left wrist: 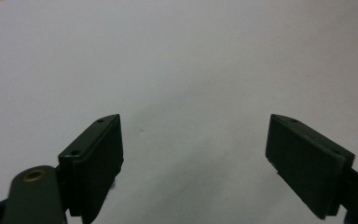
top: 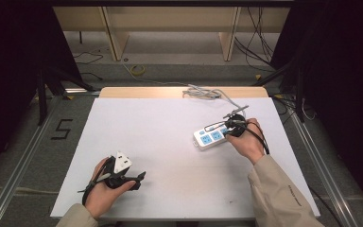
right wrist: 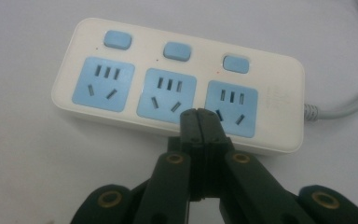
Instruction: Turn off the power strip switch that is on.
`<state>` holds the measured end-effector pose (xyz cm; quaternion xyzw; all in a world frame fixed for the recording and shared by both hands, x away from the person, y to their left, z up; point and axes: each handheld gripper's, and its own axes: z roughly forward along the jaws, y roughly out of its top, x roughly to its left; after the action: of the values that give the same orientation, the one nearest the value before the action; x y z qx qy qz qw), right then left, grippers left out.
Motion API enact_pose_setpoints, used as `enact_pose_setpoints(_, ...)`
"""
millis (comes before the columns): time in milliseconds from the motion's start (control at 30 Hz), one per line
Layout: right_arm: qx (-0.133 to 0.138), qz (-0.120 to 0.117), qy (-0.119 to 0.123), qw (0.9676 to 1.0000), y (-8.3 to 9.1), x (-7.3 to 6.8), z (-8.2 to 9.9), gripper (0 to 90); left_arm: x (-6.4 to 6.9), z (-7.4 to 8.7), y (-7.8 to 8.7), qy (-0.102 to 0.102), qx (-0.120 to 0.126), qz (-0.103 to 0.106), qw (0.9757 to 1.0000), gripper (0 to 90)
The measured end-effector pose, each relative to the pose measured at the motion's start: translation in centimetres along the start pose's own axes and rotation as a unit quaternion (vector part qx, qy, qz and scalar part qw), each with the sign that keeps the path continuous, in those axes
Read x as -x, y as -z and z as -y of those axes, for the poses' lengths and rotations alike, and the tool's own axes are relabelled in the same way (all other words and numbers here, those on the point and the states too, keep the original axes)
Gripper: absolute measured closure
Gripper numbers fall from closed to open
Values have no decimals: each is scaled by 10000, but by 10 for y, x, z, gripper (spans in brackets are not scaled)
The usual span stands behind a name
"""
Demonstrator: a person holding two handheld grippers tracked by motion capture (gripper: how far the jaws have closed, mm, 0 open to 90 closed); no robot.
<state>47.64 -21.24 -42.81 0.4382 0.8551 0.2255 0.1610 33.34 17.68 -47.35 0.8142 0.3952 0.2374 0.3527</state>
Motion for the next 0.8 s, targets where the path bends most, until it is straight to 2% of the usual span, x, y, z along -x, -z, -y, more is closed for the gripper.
enact_pose_setpoints(800, -54, 41, -2, 10000, -4, 5, -10, 900, 0, 0, 0, -6, 1, -7, 10000, 191)
